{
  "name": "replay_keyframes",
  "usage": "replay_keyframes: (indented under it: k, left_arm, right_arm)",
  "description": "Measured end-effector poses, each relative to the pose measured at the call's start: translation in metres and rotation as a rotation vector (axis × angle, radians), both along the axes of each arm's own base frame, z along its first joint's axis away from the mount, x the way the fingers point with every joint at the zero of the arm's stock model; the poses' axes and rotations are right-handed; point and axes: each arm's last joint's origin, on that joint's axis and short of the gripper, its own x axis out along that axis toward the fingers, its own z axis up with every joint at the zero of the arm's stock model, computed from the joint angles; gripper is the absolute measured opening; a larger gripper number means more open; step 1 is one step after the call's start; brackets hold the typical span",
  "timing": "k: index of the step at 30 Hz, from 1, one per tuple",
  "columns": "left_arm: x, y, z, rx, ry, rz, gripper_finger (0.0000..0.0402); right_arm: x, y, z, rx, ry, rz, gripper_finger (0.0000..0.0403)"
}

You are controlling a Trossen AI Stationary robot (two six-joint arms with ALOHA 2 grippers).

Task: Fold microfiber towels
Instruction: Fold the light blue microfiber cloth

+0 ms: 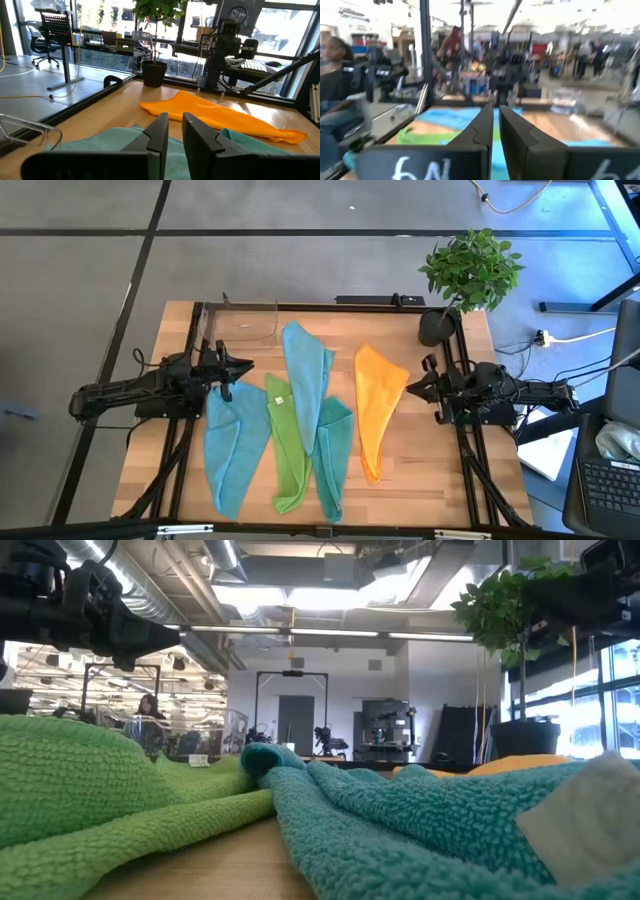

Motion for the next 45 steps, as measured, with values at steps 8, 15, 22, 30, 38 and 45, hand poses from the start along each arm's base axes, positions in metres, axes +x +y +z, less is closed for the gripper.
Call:
replay_keyframes:
  k: [8, 15, 22, 30, 38, 45]
  left_arm:
    - [0.000, 0.000, 0.000, 0.000, 0.000, 0.000, 0.0050]
    - [0.000, 0.000, 0.000, 0.000, 0.000, 0.000, 0.0050]
    - [0.000, 0.000, 0.000, 0.000, 0.000, 0.000, 0.0050]
    - [0.000, 0.000, 0.000, -0.001, -0.002, 0.000, 0.0050]
    - [0.000, 0.001, 0.006, 0.024, -0.058, 0.023, 0.0050]
    - [-0.004, 0.001, 0.026, 0.153, -0.235, 0.085, 0.0050]
  right_arm:
    - [-0.001, -0.001, 0.006, 0.133, -0.051, -0.010, 0.0034]
    - [-0.001, -0.001, 0.004, 0.139, -0.027, -0.010, 0.0034]
    - [0.000, 0.000, 0.000, 0.231, 0.026, 0.049, 0.0034]
    - [0.004, 0.003, -0.017, 0.283, 0.231, 0.114, 0.0034]
    - [0.009, -0.004, -0.017, 0.226, 0.202, -0.114, 0.0037]
    - [0.020, -0.011, -0.012, 0.193, 0.209, -0.193, 0.0083]
